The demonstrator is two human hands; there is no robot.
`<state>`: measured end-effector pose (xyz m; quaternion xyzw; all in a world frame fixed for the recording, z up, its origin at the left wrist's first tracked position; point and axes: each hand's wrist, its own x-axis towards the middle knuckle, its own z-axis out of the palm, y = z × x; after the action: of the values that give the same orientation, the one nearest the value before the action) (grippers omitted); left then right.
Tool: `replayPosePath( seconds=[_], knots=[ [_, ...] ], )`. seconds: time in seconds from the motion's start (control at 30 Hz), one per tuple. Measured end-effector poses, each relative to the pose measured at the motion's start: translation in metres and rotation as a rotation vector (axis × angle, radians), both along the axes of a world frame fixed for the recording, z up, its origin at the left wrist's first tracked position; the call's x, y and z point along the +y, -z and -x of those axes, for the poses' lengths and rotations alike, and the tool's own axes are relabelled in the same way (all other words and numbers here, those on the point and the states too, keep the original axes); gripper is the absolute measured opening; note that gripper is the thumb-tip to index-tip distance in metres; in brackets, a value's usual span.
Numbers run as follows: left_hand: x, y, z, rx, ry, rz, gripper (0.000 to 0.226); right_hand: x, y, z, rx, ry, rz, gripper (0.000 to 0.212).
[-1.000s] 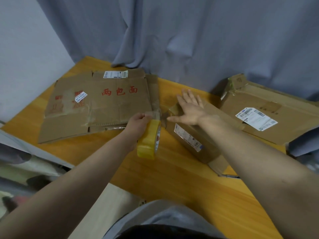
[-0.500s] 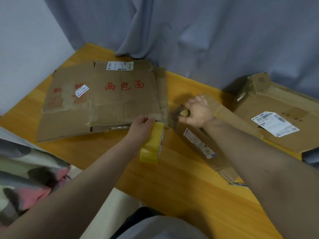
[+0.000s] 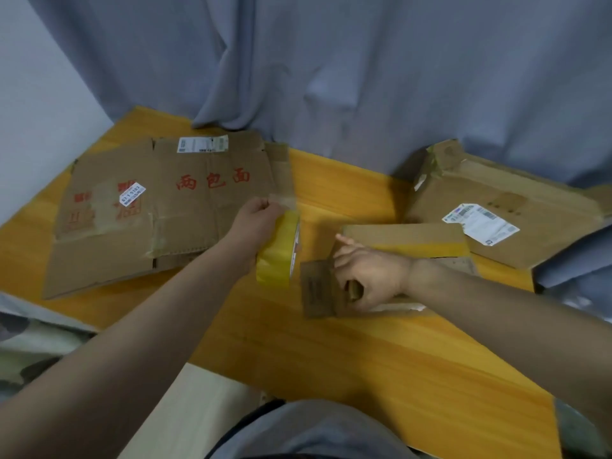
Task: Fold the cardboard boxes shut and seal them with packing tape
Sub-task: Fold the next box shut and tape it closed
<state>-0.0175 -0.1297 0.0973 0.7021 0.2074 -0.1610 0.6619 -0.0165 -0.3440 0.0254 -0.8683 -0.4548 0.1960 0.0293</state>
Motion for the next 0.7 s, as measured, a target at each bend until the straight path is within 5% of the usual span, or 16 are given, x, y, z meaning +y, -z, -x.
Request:
replayPosePath(
  seconds=[0.1, 0.27, 0.4, 0.57, 0.63, 0.7],
  knots=[
    [-0.017, -0.010, 0.002, -0.067, 0.066, -0.032, 0.004, 0.000, -0.004, 0.025, 0.055, 0.108, -0.141, 0.044],
    [-0.046, -0.023, 0.006, -0.086, 0.125, 0.050, 0.005, 0.003, -0.026, 0.057, 0.052, 0.844, -0.780, 0.032],
    [-0.062, -0.024, 0.001, -0.027, 0.129, 0.133, 0.017, 0.017, -0.032, 0.071, 0.072, 0.879, -0.667, 0.064],
    [-0.065, -0.023, -0.012, 0.097, 0.228, -0.035, 0.018, 0.021, -0.031, 0.080, 0.205, 0.937, -0.788, 0.038],
    [-0.063, -0.025, -0.014, 0.060, 0.241, -0.111, 0.020, 0.017, -0.036, 0.088, 0.271, 0.992, -0.860, 0.010],
    [-0.061, -0.028, -0.015, 0.028, 0.241, -0.094, 0.021, 0.017, -0.053, 0.095, 0.329, 0.999, -0.990, 0.021]
  ],
)
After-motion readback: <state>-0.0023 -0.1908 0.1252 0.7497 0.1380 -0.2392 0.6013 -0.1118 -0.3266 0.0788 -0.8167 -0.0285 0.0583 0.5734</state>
